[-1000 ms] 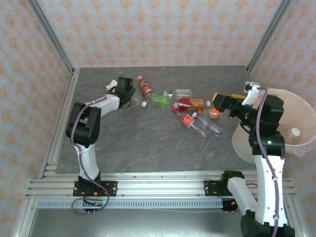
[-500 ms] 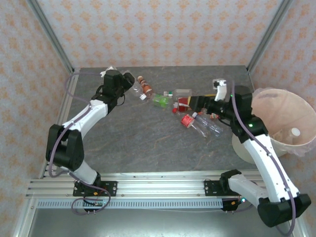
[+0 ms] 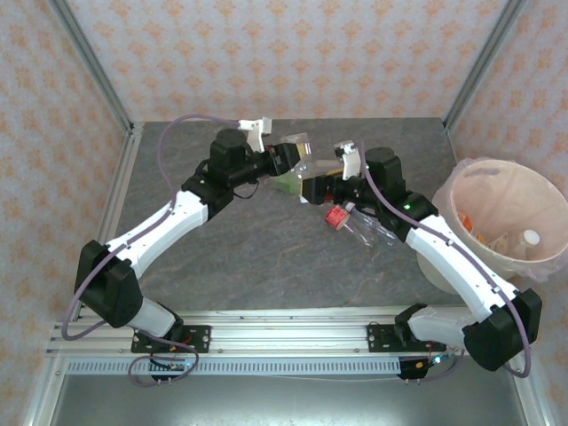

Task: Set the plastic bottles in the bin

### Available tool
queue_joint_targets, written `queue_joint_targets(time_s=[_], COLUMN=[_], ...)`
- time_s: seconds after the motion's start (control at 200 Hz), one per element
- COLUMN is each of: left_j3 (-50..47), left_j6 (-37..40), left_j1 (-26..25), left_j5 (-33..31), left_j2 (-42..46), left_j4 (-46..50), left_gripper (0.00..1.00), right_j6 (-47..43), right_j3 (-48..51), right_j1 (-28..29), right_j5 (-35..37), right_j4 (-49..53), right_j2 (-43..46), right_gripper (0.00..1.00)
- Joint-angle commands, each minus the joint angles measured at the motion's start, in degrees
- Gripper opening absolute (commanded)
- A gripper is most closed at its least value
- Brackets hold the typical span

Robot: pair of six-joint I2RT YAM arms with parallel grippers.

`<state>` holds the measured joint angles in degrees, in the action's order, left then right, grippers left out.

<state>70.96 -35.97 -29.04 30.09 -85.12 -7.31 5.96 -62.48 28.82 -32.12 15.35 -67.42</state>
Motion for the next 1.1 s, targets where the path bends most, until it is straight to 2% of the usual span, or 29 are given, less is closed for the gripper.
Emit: queue_joint_targets(time_s=[0.0,0.32,0.495,0.641,0.911,1.096], left_j3=[2.94,5.92,6.12,4.79,4.23,4.95], left_j6=[0.26,0.04,0.37,0.06,-0.86,-1.79], left_j1=[-0.97,-2.46,-3.04,-3.48,-3.57,-3.63], left_j5=[4.32,8.81,9.05,6.18,4.94,5.38], left_j2=[0.62,-1.24,-1.45,-0.69,-0.92,-1.7], left_j4=[-4.28,-3.85,-3.42,-3.06,-2.74,-3.03], left_gripper=[0.48,0.48,0.48,0.48,0.48,0.51], right_j6=[-0.75,0.3,1.69,6.93,5.83,5.03], right_j3=[-0.21,1.04,1.65,1.66,4.73,4.55], right_j1=[0.62,1.67,1.99,1.99,2.02,1.95], right_j5=[-0.63,-9.36,-6.43,0.2,3.37,2.74], right_j4=[-3.26,-9.01,-11.99,-13.57,-16.35,-15.43], right_j2=[-0.14,-2.13,-1.87,-0.73,3.24,3.09], right_gripper=[0.99,0.99,0.99,0.84,0.58,0.47])
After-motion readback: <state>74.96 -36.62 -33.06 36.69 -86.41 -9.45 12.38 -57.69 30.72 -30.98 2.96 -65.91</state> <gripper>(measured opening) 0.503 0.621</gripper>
